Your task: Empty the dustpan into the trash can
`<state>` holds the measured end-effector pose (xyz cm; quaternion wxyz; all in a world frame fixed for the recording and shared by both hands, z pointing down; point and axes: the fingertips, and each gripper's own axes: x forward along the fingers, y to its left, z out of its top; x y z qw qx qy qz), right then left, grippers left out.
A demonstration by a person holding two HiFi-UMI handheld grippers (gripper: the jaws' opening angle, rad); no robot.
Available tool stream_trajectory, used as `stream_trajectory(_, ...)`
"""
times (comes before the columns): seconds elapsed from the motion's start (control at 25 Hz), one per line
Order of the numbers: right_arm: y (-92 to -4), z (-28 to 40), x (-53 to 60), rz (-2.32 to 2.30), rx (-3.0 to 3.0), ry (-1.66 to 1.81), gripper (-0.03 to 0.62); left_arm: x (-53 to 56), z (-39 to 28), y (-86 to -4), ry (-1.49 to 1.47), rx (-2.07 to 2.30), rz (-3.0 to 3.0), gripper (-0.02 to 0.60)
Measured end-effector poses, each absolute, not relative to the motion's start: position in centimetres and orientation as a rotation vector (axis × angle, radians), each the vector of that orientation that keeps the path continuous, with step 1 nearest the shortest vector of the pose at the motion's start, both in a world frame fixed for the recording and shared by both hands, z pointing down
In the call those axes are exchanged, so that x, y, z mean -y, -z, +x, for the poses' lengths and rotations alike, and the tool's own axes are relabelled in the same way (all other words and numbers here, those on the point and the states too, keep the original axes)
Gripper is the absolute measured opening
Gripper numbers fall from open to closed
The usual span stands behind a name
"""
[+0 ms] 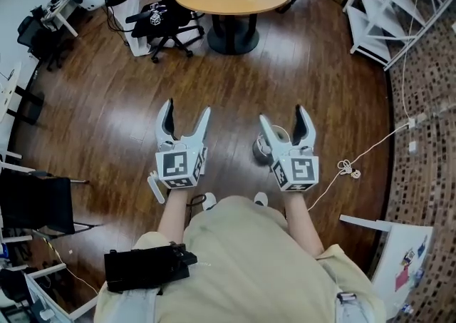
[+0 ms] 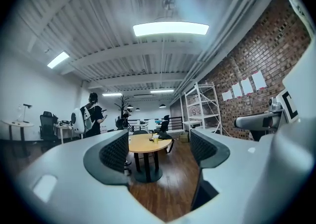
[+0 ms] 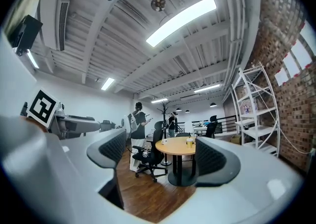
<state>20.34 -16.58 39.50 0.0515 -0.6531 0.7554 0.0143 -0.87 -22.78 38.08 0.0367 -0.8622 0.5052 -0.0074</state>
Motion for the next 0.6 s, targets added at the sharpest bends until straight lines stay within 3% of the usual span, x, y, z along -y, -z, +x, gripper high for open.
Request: stream_trajectory(0.6,-40.6,20.5,16.0,-2.001,-2.304,-0.012,0.425,21.4,-0.2,-40.4,0.029,-1.55,-2.704,0.399)
